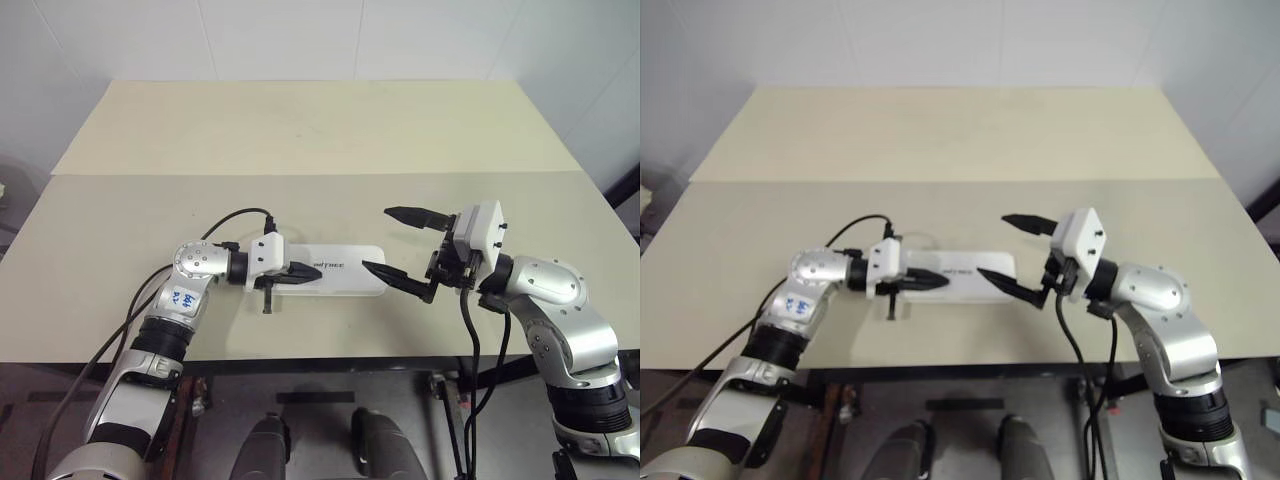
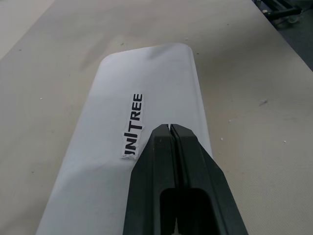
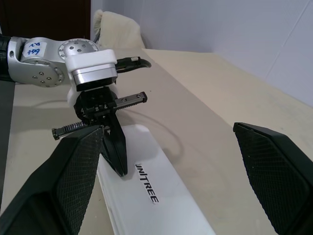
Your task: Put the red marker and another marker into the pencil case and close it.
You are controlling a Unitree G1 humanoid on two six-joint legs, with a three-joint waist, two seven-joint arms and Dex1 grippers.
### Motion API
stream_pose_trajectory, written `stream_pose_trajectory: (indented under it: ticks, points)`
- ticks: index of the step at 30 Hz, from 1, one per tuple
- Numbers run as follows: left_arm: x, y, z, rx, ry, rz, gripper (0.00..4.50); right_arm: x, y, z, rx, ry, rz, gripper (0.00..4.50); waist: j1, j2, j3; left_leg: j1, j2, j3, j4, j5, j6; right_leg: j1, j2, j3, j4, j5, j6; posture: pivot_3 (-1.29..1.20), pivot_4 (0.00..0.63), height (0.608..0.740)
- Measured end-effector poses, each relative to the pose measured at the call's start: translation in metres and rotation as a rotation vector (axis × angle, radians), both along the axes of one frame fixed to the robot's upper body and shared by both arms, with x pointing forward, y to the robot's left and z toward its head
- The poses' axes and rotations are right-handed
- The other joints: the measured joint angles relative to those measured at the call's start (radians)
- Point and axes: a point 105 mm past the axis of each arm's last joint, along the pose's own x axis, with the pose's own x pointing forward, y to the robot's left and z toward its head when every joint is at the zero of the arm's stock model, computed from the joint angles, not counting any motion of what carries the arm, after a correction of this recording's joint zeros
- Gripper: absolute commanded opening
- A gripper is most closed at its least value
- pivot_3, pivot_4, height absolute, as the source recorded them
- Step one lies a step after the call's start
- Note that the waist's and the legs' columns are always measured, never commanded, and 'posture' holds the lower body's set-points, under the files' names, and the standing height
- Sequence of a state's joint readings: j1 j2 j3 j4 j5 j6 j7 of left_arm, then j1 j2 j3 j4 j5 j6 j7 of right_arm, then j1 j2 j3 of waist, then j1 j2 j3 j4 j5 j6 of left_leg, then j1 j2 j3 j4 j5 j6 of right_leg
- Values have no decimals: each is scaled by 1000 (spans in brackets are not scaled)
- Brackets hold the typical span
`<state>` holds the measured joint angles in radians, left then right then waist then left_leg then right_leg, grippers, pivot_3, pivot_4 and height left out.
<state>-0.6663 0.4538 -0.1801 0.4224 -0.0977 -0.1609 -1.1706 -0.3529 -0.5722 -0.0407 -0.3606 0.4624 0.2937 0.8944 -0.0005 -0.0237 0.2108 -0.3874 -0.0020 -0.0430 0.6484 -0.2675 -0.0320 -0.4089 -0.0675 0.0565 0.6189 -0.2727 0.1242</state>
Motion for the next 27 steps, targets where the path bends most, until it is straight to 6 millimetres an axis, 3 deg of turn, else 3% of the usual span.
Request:
stream_pose_trajectory:
  ticks: [9,17,19,23,27]
  points:
    - [4,-1,2,37,48,29,33,-2,4,2,20,-6,-7,4500,-3,0,0,0,0,0,0,0,0,0,0,0,0,0,0,0,150,740]
    - [3,4,8,-64,101,68,33,-2,8,-1,26,8,11,4500,-4,0,0,-1,1,0,-2,0,0,-2,0,0,0,0,-1,0,150,740]
    - [3,10,14,-95,87,70,33,-1,8,-3,25,18,13,4500,-4,0,0,-2,1,0,-2,0,0,-3,1,0,0,0,-1,0,150,740]
    - [4,42,38,-205,57,117,33,4,2,-13,26,58,4,4500,-8,0,0,-2,1,0,-2,0,0,-3,1,0,0,-1,-1,0,150,740]
    - [1,60,51,-287,-12,137,1307,5,-3,-21,27,77,-8,4500,-4,0,0,-2,1,0,-2,0,0,-3,0,-1,-1,-1,-1,0,150,740]
